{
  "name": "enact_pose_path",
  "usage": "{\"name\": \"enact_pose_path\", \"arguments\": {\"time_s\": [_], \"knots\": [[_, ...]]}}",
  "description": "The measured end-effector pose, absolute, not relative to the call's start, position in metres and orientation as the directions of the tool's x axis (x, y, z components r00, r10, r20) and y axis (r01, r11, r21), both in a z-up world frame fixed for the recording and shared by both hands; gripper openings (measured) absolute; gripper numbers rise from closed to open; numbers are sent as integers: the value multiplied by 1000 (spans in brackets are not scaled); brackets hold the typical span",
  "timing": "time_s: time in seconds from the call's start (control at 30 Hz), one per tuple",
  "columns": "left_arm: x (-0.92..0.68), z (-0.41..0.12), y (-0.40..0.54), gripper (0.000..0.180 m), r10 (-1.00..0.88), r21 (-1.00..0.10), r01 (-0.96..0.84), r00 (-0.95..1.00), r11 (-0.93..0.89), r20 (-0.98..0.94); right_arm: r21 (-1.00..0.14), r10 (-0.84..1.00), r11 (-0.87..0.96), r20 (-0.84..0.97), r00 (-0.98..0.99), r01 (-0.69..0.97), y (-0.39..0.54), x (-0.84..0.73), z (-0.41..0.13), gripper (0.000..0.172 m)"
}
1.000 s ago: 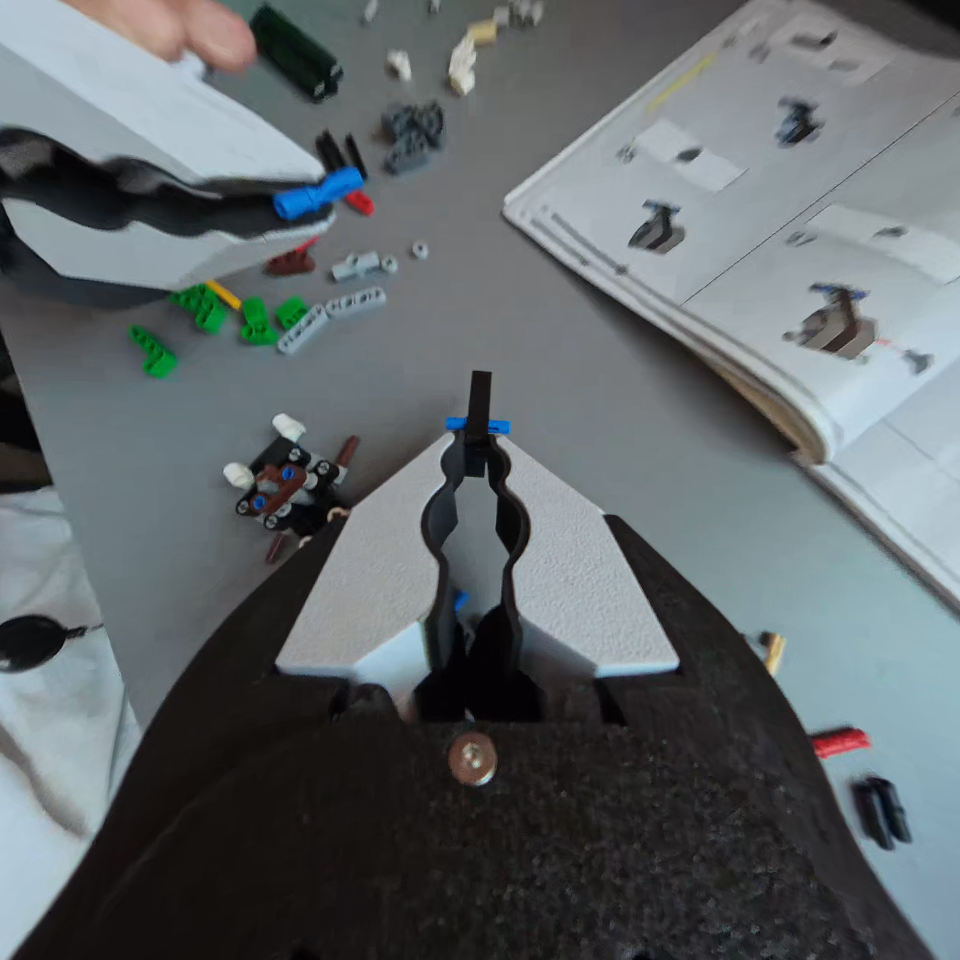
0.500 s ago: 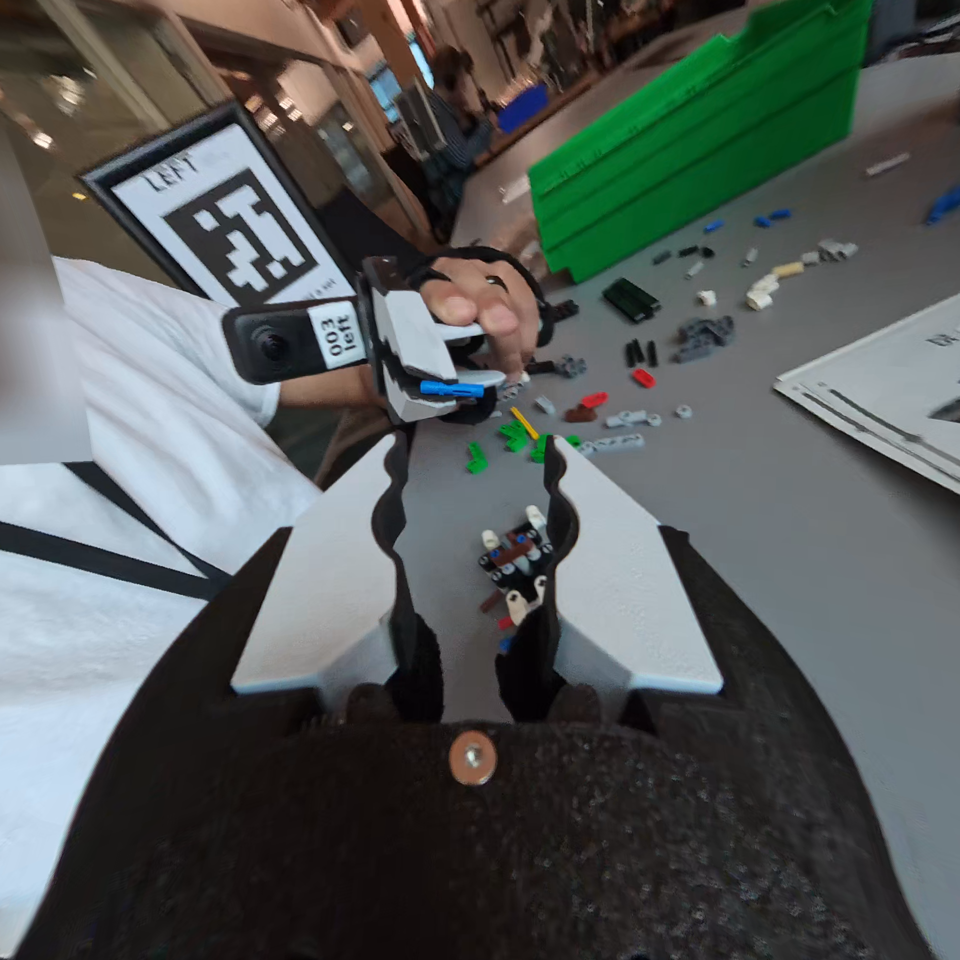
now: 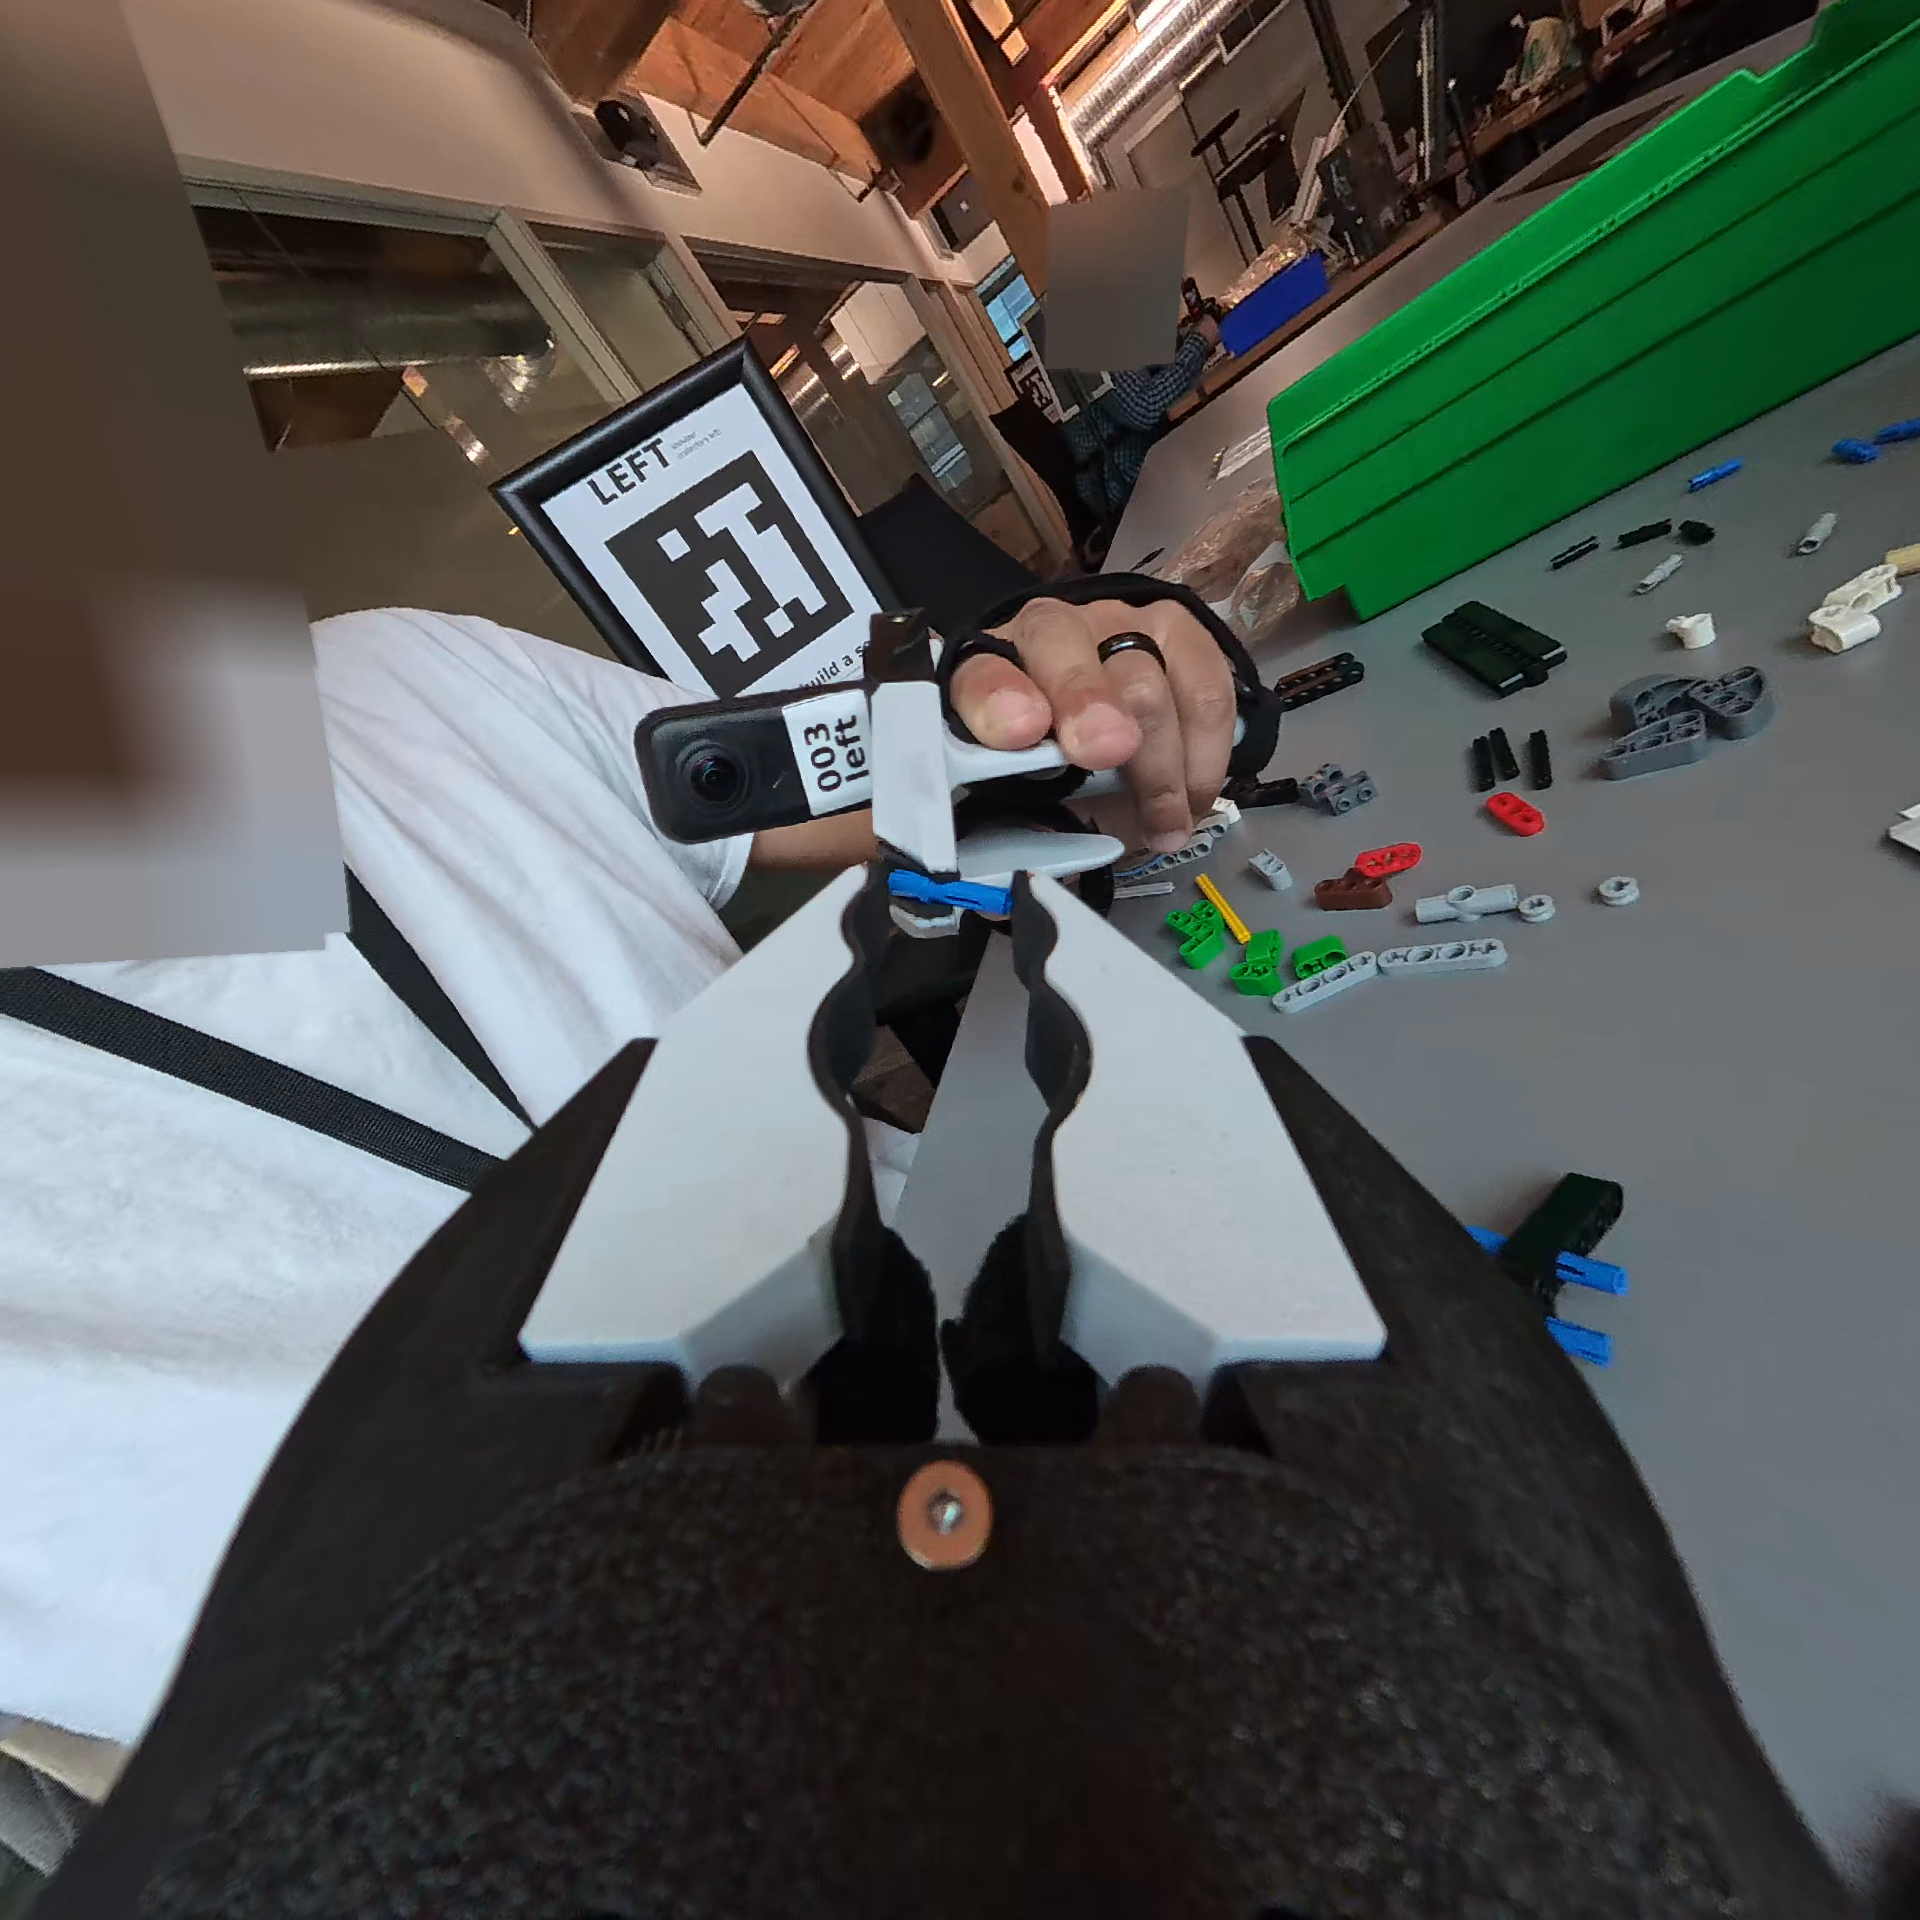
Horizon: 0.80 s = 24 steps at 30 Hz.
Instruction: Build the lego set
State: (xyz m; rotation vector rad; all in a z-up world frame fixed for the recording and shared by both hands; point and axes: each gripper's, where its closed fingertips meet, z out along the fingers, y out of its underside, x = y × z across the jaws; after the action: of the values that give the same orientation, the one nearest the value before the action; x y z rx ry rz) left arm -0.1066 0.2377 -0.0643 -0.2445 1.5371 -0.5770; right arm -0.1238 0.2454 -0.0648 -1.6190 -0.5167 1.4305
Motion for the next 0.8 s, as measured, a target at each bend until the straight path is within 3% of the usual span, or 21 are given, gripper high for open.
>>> {"name": "enact_pose_path", "arguments": {"time_s": [0.27, 0.5, 0.6, 0.8], "knots": [[-92, -76, 261, 4, -398, -399, -1, 46, 917, -916, -863, 721, -455, -501, 479, -218, 268, -108, -79, 22], [-91, -76, 273, 3, -281, -289, -74, 101, 954, -954, -950, 626, -309, -171, 761, 41, 280, -101, -80, 21], [-92, -75, 270, 3, -313, -319, -54, 86, 946, -946, -950, 641, -309, -172, 748, 46, 278, -102, -79, 21], [-93, -72, 258, 2, -484, -483, 25, 8, 875, -875, -936, 728, -344, -319, 607, -79, 267, -107, -74, 19]]}}
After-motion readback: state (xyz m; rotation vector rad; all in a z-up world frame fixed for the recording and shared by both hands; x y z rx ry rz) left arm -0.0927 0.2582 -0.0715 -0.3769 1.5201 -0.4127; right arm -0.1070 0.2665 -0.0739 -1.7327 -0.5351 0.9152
